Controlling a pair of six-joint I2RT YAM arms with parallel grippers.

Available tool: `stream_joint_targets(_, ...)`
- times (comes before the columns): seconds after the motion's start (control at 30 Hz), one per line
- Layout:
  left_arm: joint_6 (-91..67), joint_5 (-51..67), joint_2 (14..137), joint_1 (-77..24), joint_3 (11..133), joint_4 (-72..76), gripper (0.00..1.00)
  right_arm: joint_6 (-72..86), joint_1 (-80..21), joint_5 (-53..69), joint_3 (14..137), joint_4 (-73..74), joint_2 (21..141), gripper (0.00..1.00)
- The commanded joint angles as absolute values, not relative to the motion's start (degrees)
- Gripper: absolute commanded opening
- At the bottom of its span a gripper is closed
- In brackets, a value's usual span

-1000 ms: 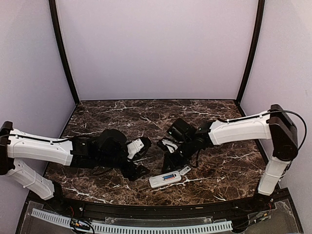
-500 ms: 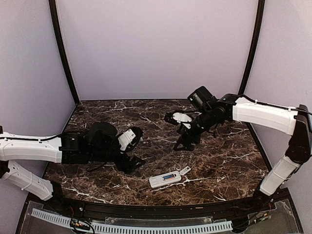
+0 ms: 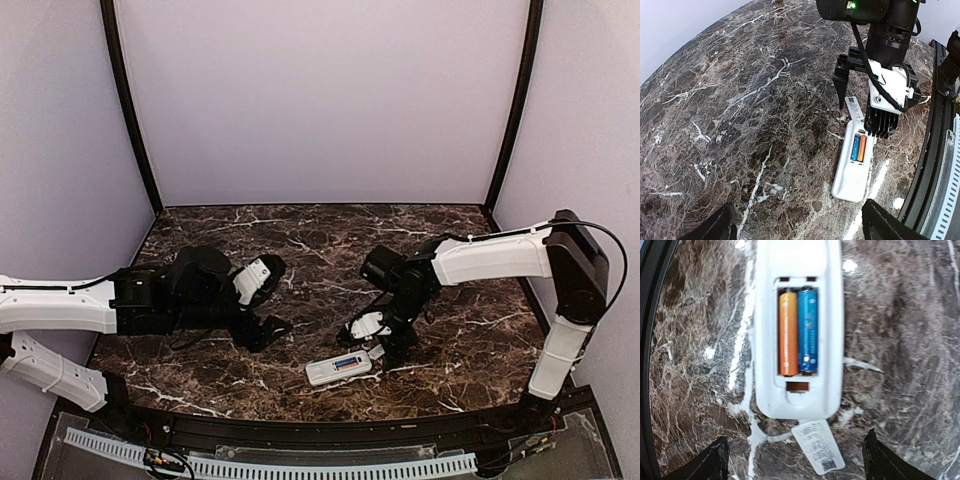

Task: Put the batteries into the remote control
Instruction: Pick up the battery cover at the center of the board.

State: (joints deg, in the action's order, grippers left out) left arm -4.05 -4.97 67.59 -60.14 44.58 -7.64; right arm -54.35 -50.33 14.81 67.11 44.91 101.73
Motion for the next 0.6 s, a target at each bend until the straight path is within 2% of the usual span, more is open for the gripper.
stream_joint_targets(0.0, -3.2, -4.5, 67.8, -59.9, 45.3, -10.0, 0.85, -56.1, -51.2, 13.7, 64.1, 40.8, 102.1, 0.88)
stream_joint_targets(0.3, -3.0, -4.6, 68.3, -59.9, 45.3, -10.0, 0.85, -54.5, -51.3, 13.7, 63.0, 36.5, 104.2, 0.78)
stream_joint_targets(0.43, -3.1, -4.6, 68.4, -59.9, 45.5, -10.6, 0.85, -54.4, -51.2, 13.2, 64.6, 39.2, 106.3, 0.65)
stream_joint_targets(0.57, -2.9, -5.1, 67.9, -59.9, 45.3, -10.8, 0.85, -55.2, -51.2, 12.3, 63.9, 39.6, 106.4, 0.64)
